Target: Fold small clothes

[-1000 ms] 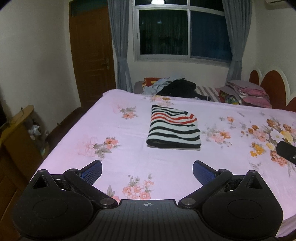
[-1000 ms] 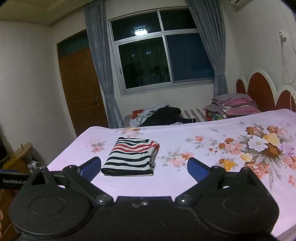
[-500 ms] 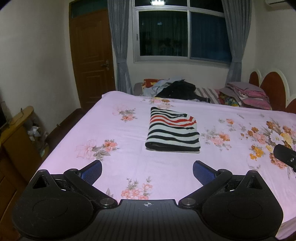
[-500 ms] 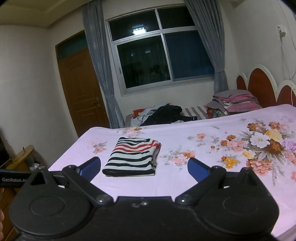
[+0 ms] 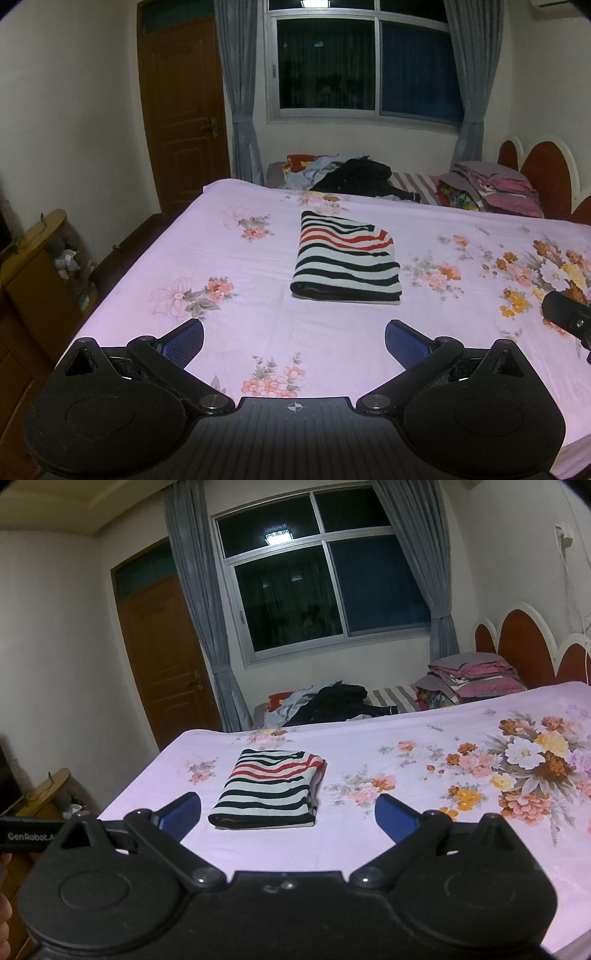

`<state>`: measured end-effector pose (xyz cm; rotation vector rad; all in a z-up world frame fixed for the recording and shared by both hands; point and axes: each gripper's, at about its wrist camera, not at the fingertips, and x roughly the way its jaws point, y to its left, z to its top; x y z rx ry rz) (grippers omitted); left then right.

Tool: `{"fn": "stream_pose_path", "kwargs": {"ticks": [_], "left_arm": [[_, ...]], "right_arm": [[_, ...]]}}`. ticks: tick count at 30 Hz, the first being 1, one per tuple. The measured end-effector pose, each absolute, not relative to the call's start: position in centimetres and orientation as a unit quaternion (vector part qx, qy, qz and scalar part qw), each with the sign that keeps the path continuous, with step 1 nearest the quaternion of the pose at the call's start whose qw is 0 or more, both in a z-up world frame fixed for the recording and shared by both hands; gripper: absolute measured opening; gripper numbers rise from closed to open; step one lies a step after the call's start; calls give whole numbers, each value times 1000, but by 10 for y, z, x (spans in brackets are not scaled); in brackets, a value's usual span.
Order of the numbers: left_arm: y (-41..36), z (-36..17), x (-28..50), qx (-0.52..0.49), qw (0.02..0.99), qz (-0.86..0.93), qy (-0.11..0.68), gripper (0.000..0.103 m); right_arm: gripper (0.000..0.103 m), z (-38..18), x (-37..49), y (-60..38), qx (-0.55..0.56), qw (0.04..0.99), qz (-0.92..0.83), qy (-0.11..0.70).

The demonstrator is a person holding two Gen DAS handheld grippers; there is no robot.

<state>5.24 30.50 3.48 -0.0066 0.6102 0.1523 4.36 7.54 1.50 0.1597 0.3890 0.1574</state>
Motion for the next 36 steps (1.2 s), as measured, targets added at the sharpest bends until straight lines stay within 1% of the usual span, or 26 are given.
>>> {"fn": "stream_pose_path", "kwargs": {"ticks": [36], "left_arm": [[309, 27, 71, -8, 947, 61, 317, 103]], "right_arm": [[102, 5, 61, 91, 80, 971, 72, 215]]}}
